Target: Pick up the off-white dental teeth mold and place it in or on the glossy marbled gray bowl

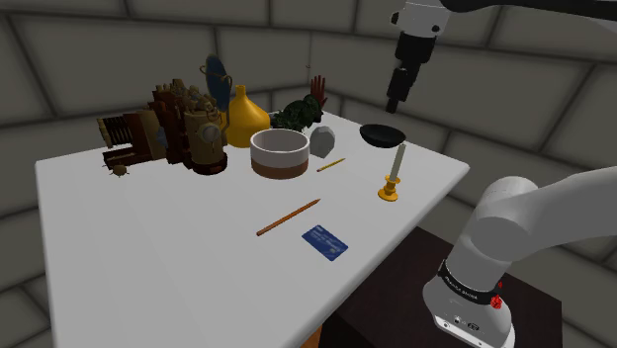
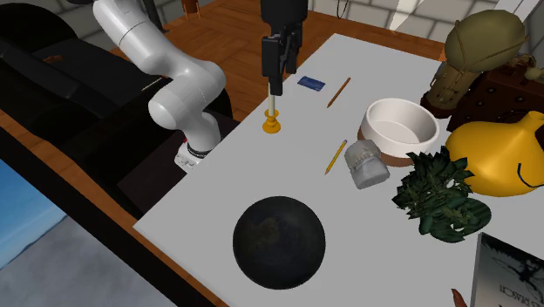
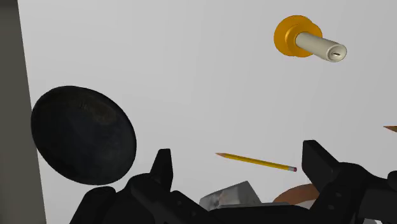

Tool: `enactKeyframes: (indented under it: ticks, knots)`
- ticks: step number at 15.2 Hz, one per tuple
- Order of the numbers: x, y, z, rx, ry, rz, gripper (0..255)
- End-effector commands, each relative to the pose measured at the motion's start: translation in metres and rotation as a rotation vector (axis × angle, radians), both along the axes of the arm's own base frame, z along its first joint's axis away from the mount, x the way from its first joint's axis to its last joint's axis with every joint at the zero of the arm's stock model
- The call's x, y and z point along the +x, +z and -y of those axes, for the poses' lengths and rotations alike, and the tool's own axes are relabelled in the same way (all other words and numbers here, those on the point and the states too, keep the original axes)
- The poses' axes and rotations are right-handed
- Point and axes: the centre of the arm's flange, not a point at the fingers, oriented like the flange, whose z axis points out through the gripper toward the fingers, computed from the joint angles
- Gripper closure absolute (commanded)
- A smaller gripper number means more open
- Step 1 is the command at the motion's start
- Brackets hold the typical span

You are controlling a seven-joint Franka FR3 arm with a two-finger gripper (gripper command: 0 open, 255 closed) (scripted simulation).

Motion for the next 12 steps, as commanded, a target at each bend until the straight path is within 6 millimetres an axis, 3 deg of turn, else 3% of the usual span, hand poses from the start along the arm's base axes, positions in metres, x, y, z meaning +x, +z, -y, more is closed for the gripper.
enactKeyframes:
  ticks: [1, 7, 12]
  knots:
    - [0.0, 0.0, 0.0, 0.0, 0.0, 0.0, 0]
    - [0.063, -0.035, -0.009, 0.105, -0.282, 0.048, 0]
    - [0.117, -0.062, -0.006, 0.192, -0.518, 0.088, 0]
